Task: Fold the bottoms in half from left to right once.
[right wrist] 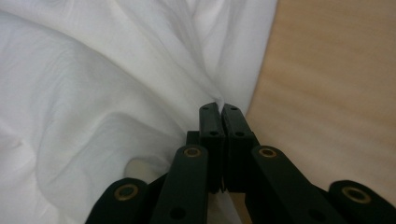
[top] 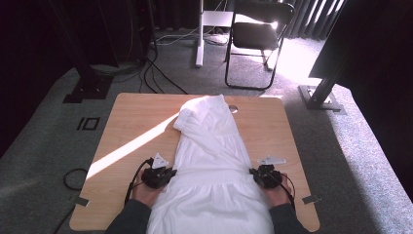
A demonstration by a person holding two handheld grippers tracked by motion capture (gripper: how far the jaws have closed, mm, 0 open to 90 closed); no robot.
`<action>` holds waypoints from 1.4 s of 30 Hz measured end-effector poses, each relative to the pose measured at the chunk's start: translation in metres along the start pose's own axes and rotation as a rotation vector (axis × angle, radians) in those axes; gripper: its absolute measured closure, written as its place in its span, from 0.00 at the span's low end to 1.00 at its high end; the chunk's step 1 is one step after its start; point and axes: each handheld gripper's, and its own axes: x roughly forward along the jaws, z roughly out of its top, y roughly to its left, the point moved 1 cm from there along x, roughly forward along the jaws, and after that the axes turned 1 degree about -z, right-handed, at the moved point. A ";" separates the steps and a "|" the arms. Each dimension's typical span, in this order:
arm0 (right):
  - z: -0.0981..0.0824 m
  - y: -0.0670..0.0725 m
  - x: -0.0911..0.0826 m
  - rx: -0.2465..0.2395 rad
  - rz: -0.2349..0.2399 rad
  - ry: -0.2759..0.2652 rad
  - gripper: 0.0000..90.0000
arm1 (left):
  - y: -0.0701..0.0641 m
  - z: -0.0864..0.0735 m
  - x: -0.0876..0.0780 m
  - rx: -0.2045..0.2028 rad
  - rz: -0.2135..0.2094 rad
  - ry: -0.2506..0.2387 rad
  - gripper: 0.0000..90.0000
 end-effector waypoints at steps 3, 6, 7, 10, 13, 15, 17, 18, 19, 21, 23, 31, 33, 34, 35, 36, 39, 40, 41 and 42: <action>-0.004 0.006 -0.007 -0.006 0.023 0.009 0.85 | -0.003 -0.001 -0.001 0.030 0.021 0.002 0.89; 0.009 0.004 -0.009 -0.005 0.013 -0.070 0.56 | -0.002 0.000 0.001 0.016 0.020 -0.004 0.88; 0.017 0.003 -0.009 0.002 0.030 -0.090 0.53 | -0.002 0.000 0.002 0.012 0.021 -0.008 0.88; 0.047 0.012 -0.005 -0.050 0.060 -0.147 0.52 | -0.002 0.000 0.003 0.011 0.029 -0.020 0.88; 0.075 0.031 0.013 -0.140 0.096 -0.143 0.58 | -0.002 -0.001 0.004 0.002 0.032 -0.035 0.87; 0.082 0.038 0.021 -0.175 0.100 -0.133 0.59 | -0.002 -0.001 0.004 -0.002 0.031 -0.039 0.87; 0.099 0.053 0.046 -0.225 0.093 -0.089 0.53 | -0.002 -0.002 0.004 0.000 0.033 -0.041 0.87; 0.103 0.057 0.055 -0.230 0.097 -0.072 0.51 | -0.002 -0.002 0.004 0.001 0.034 -0.044 0.87; 0.107 0.061 0.064 -0.238 0.101 -0.055 0.50 | -0.002 -0.002 0.004 0.002 0.035 -0.045 0.87; 0.112 0.066 0.077 -0.281 0.061 -0.018 0.52 | -0.003 -0.002 0.004 0.003 0.038 -0.047 0.87; 0.115 0.064 0.083 -0.318 -0.043 0.011 0.70 | -0.003 -0.002 0.004 0.010 0.040 -0.044 0.87; 0.121 -0.027 0.050 -0.011 -0.099 -0.095 0.95 | -0.009 0.000 0.005 0.043 0.060 -0.033 0.89; 0.111 -0.039 0.052 0.037 -0.090 -0.086 0.95 | -0.010 0.001 0.006 0.054 0.056 -0.030 0.89; 0.106 -0.041 0.056 0.041 -0.089 -0.070 0.95 | -0.012 0.002 0.007 0.059 0.060 -0.029 0.89; 0.100 -0.042 0.062 0.047 -0.083 -0.057 0.95 | -0.013 0.002 0.007 0.066 0.066 -0.027 0.89; 0.096 -0.042 0.068 0.047 -0.069 -0.051 0.93 | -0.013 0.003 0.006 0.066 0.059 -0.021 0.89; 0.087 -0.042 0.078 0.057 -0.053 -0.047 0.91 | -0.009 0.008 0.003 0.058 0.045 0.012 0.77; 0.087 -0.043 0.077 0.066 -0.052 -0.047 0.91 | -0.006 0.013 0.000 0.061 0.045 0.008 0.72; 0.087 -0.042 0.077 0.063 -0.053 -0.044 0.91 | -0.004 0.019 -0.003 0.054 0.039 -0.012 0.68; 0.087 -0.042 0.077 0.052 -0.056 -0.040 0.91 | 0.000 0.026 -0.007 0.046 0.038 -0.042 0.66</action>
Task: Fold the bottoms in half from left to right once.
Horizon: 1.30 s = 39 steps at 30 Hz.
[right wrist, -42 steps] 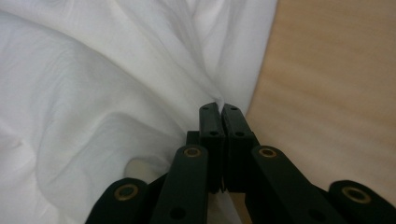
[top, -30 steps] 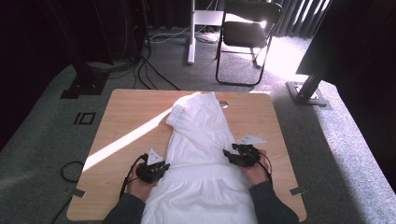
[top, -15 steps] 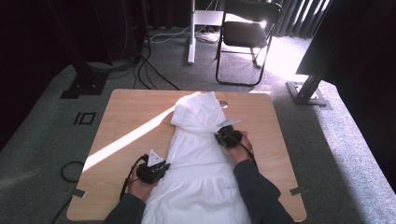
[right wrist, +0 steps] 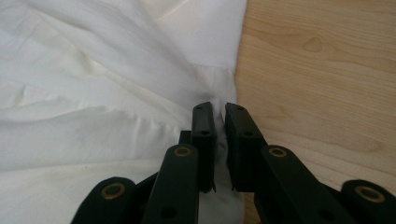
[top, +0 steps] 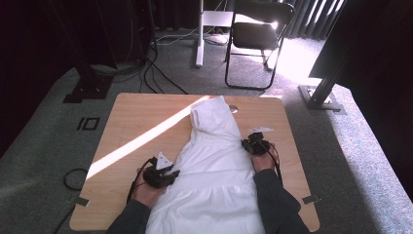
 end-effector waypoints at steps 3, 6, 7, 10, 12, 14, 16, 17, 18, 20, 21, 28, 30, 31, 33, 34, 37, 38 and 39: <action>0.000 0.000 0.000 0.010 0.002 0.002 0.91 | 0.008 0.030 0.000 -0.014 0.017 -0.064 0.58; -0.001 0.000 0.000 0.032 0.009 -0.002 0.91 | 0.017 0.058 0.025 -0.042 0.005 -0.063 0.56; -0.001 0.000 0.000 0.033 0.009 -0.002 0.91 | 0.020 0.066 0.037 -0.058 -0.005 -0.049 0.55; -0.001 0.000 0.000 0.030 0.009 -0.002 0.91 | 0.022 0.078 0.078 -0.062 0.017 0.003 0.51; -0.001 0.000 0.000 0.030 0.012 -0.004 0.91 | 0.025 0.077 0.098 -0.098 0.034 0.045 0.50; -0.002 -0.001 0.000 0.030 0.018 -0.003 0.91 | 0.028 0.071 0.107 -0.138 0.024 0.060 0.57; -0.004 0.000 -0.001 0.017 0.021 -0.002 0.91 | 0.028 0.066 0.105 -0.153 0.000 0.039 0.71; -0.005 0.002 -0.003 0.009 0.021 0.001 0.91 | 0.026 0.063 0.102 -0.137 0.007 0.039 0.79; -0.006 0.004 -0.004 0.005 0.023 0.006 0.92 | 0.023 0.060 0.100 -0.118 0.022 0.046 0.82; -0.012 0.011 -0.010 0.003 0.030 0.008 0.92 | 0.017 0.051 0.092 -0.113 0.015 0.035 0.86; -0.016 0.016 -0.014 -0.013 0.028 0.011 0.92 | 0.014 0.046 0.087 -0.112 0.006 0.035 0.87; -0.051 0.046 -0.047 -0.047 0.107 0.031 0.92 | -0.006 0.005 0.047 -0.107 -0.034 0.005 0.87; -0.063 0.052 -0.056 -0.016 0.158 0.027 0.93 | -0.013 -0.002 0.040 -0.085 -0.033 0.003 0.87; -0.067 0.055 -0.060 -0.015 0.180 0.034 0.93 | -0.016 -0.004 0.038 -0.075 -0.026 0.001 0.87; -0.070 0.059 -0.065 -0.033 0.205 0.058 0.85 | -0.019 -0.005 0.037 -0.051 -0.006 0.001 0.87; -0.070 0.060 -0.067 -0.052 0.208 0.050 0.78 | -0.020 -0.004 0.037 -0.050 -0.006 0.003 0.87; -0.057 0.061 -0.073 -0.073 0.195 -0.043 0.61 | -0.018 -0.004 0.038 -0.061 -0.017 0.001 0.86; -0.049 0.063 -0.075 -0.074 0.200 -0.070 0.61 | -0.018 -0.004 0.038 -0.061 -0.019 0.000 0.86; -0.042 0.065 -0.076 -0.092 0.212 -0.090 0.63 | -0.018 -0.004 0.039 -0.062 -0.019 -0.001 0.86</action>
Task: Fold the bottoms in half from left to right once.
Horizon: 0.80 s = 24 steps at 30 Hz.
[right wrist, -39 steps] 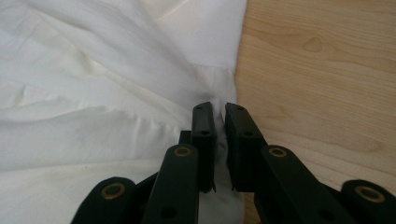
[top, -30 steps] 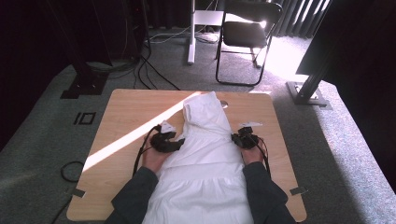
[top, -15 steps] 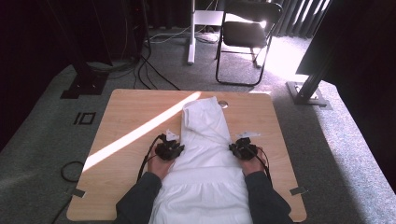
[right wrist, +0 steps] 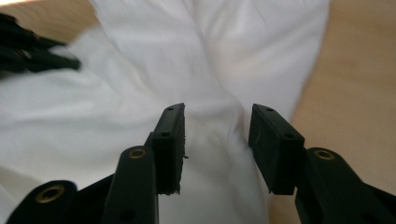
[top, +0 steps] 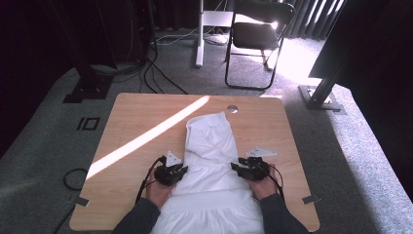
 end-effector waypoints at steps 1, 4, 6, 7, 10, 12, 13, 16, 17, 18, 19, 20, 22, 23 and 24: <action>0.008 0.004 0.001 -0.030 0.002 -0.016 0.64 | 0.000 0.000 0.000 -0.001 0.001 0.000 0.86; 0.031 0.019 0.012 -0.117 0.035 -0.039 0.68 | 0.000 0.000 0.001 -0.008 0.001 -0.005 0.86; 0.043 0.032 0.019 -0.161 0.032 -0.053 0.68 | 0.000 0.000 0.001 -0.011 0.000 -0.007 0.85; 0.048 0.038 0.024 -0.178 0.053 -0.057 0.66 | 0.000 0.000 0.001 -0.007 0.002 -0.007 0.85; 0.057 0.052 0.045 -0.254 0.068 -0.012 0.56 | 0.000 0.000 0.001 -0.004 0.004 -0.010 0.85; 0.058 0.056 0.060 -0.276 0.056 0.010 0.53 | 0.000 0.000 0.001 -0.008 0.003 -0.012 0.85; 0.057 0.057 0.065 -0.277 0.045 0.011 0.50 | 0.000 0.000 0.001 -0.006 0.004 -0.011 0.85; 0.056 0.055 0.082 -0.251 0.011 0.038 0.42 | 0.000 0.000 0.001 -0.001 0.009 -0.009 0.84; 0.056 0.053 0.088 -0.265 -0.005 0.058 0.46 | 0.000 -0.001 0.001 -0.002 0.010 -0.009 0.84; 0.056 0.049 0.091 -0.279 -0.017 0.072 0.54 | 0.000 -0.001 0.001 -0.002 0.012 -0.010 0.83; 0.056 0.044 0.093 -0.282 -0.040 0.083 0.66 | 0.000 -0.001 0.001 -0.003 0.014 -0.010 0.83; 0.058 0.037 0.091 -0.263 -0.058 0.081 0.79 | 0.000 -0.001 0.001 -0.003 0.016 -0.011 0.82; 0.064 0.019 0.078 -0.189 -0.063 0.032 0.95 | 0.000 -0.001 0.000 -0.002 0.019 -0.012 0.81; 0.068 0.009 0.069 -0.161 -0.070 0.002 0.96 | 0.000 -0.001 0.000 -0.005 0.018 -0.012 0.79; 0.072 -0.002 0.061 -0.132 -0.091 -0.023 0.96 | 0.000 -0.001 0.000 -0.006 0.017 -0.009 0.76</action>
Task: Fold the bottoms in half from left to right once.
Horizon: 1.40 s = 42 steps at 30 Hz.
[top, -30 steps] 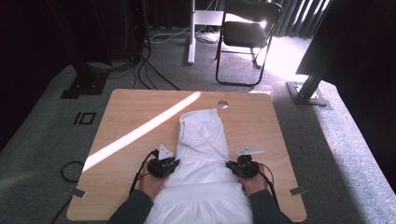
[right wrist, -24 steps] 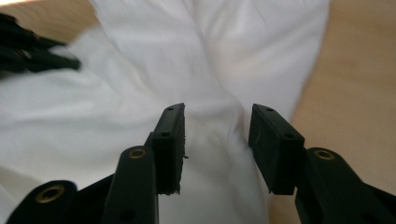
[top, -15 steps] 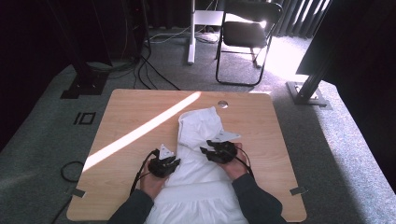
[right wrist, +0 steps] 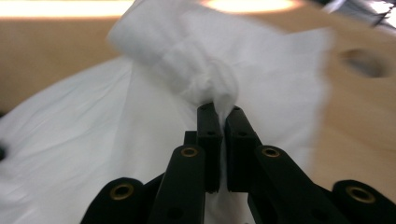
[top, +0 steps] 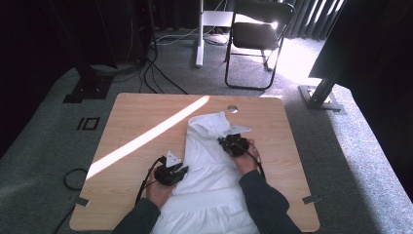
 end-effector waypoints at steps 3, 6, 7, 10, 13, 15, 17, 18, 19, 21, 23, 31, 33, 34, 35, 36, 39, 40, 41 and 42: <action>0.003 -0.036 -0.015 0.092 -0.034 -0.060 0.96 | -0.001 0.000 0.000 0.007 -0.002 -0.002 0.71; -0.003 -0.057 -0.007 0.126 -0.039 -0.038 0.95 | -0.005 0.000 0.001 0.012 -0.007 -0.003 0.68; -0.007 -0.061 0.000 0.133 -0.040 -0.024 0.95 | -0.006 0.000 0.001 0.018 -0.001 -0.002 0.67; -0.021 -0.065 0.025 0.168 -0.059 0.072 0.82 | -0.007 0.000 0.001 0.022 0.004 0.000 0.65; -0.029 -0.068 0.037 0.224 -0.055 0.133 0.69 | -0.006 0.000 0.000 0.009 -0.012 0.004 0.63; -0.032 -0.072 0.034 0.293 -0.064 0.109 0.59 | -0.003 0.003 -0.002 -0.003 -0.038 0.021 0.58; -0.030 -0.075 0.027 0.291 -0.076 0.079 0.56 | 0.001 0.010 -0.009 -0.001 -0.042 0.017 0.54; -0.028 -0.075 0.023 0.285 -0.079 0.068 0.56 | 0.003 0.015 -0.012 -0.004 -0.045 0.002 0.53; -0.026 -0.074 0.019 0.274 -0.084 0.054 0.56 | 0.004 0.022 -0.016 -0.008 -0.049 -0.019 0.51; -0.023 -0.072 0.015 0.255 -0.075 0.026 0.57 | 0.008 0.037 -0.019 0.001 -0.037 -0.047 0.51; -0.021 -0.068 0.013 0.222 -0.076 0.004 0.61 | 0.011 0.051 -0.015 0.006 -0.030 -0.054 0.50; -0.033 -0.045 0.035 0.107 -0.056 0.104 0.68 | 0.015 0.091 0.054 0.018 0.008 0.013 0.55; -0.036 -0.042 0.036 0.088 -0.072 0.102 0.68 | 0.015 0.089 0.069 0.025 0.031 0.064 0.62; -0.036 -0.040 0.035 0.095 -0.078 0.107 0.68 | 0.016 0.086 0.074 0.027 0.038 0.088 0.65; -0.036 -0.040 0.035 0.096 -0.078 0.114 0.68 | 0.017 0.082 0.077 0.024 0.032 0.092 0.67; -0.036 -0.039 0.033 0.094 -0.079 0.124 0.68 | 0.017 0.079 0.075 0.020 0.022 0.077 0.69; -0.040 -0.035 0.026 0.106 -0.073 0.141 0.68 | 0.014 0.070 0.066 0.040 0.015 0.074 0.69; -0.041 -0.033 0.023 0.112 -0.067 0.146 0.68 | 0.012 0.066 0.063 0.041 0.011 0.069 0.69; -0.043 -0.031 0.019 0.114 -0.062 0.153 0.68 | 0.007 0.060 0.057 0.045 0.008 0.058 0.69; -0.043 -0.031 0.019 0.114 -0.062 0.153 0.68 | 0.007 0.060 0.057 0.045 0.008 0.058 0.69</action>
